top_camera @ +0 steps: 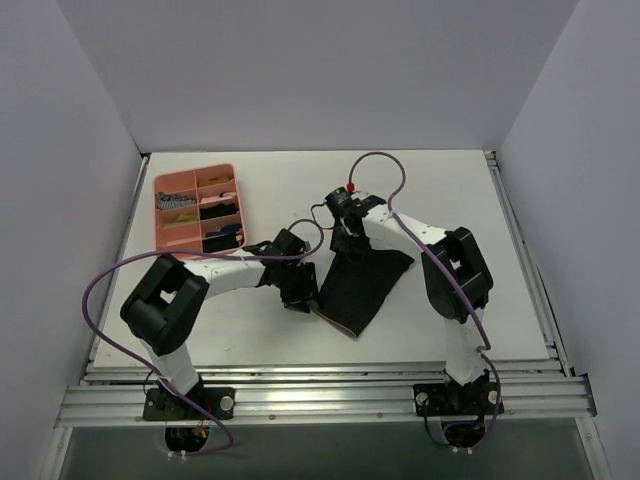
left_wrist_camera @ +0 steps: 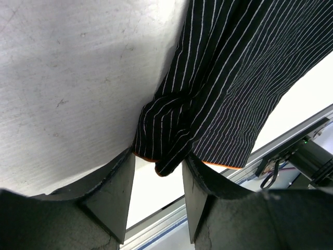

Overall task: Roll the underwear
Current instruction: Fold the underwear

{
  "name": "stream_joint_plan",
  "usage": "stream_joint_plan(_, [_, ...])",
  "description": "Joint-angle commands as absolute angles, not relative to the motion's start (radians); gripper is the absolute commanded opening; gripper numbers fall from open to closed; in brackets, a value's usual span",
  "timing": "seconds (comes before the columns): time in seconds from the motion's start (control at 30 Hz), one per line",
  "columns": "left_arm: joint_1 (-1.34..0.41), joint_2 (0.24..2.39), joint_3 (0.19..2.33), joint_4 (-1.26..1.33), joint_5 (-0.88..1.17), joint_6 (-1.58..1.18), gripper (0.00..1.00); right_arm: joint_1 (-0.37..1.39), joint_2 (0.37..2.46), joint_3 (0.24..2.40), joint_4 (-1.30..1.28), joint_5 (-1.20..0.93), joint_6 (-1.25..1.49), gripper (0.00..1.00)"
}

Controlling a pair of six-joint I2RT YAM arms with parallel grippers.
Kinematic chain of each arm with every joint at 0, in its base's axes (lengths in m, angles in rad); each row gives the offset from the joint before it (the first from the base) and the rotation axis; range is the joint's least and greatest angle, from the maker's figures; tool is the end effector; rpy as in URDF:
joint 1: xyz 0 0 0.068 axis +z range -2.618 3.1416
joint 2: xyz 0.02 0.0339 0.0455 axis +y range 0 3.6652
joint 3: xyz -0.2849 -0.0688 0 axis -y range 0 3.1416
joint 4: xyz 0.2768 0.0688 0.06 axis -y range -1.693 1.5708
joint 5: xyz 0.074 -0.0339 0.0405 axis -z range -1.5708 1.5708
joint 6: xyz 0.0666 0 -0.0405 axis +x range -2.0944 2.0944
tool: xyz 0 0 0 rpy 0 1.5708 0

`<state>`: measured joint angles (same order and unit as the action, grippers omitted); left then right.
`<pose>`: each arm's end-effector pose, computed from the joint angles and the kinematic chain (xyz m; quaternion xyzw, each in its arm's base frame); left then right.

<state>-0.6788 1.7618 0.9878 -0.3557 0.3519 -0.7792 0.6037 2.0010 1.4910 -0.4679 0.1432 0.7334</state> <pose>0.2753 -0.2516 0.1192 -0.0100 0.9614 -0.2709 0.0469 0.4070 0.2691 0.1736 0.0827 0.9506 0.1269 0.2711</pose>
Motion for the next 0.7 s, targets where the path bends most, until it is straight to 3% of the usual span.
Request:
stream_joint_plan(0.0, [-0.678, 1.758, 0.971, -0.316, 0.305, -0.784, 0.51, 0.609, 2.031, 1.546, -0.514, 0.212, 0.765, 0.42])
stream_joint_plan(0.4, [-0.673, 1.631, 1.002, -0.388, 0.215, -0.755, 0.56, 0.612, 2.132, 1.620, -0.557, 0.281, 0.790, 0.45])
stream_joint_plan(0.53, [-0.670, 1.626, 1.022, -0.384, 0.213, -0.739, 0.61, 0.614, 2.146, 1.623, -0.535, 0.262, 0.779, 0.32])
stream_joint_plan(0.67, [-0.660, 1.652, 1.029, -0.325, 0.261, -0.700, 0.63, 0.615, 2.131, 1.609, -0.525, 0.256, 0.775, 0.27])
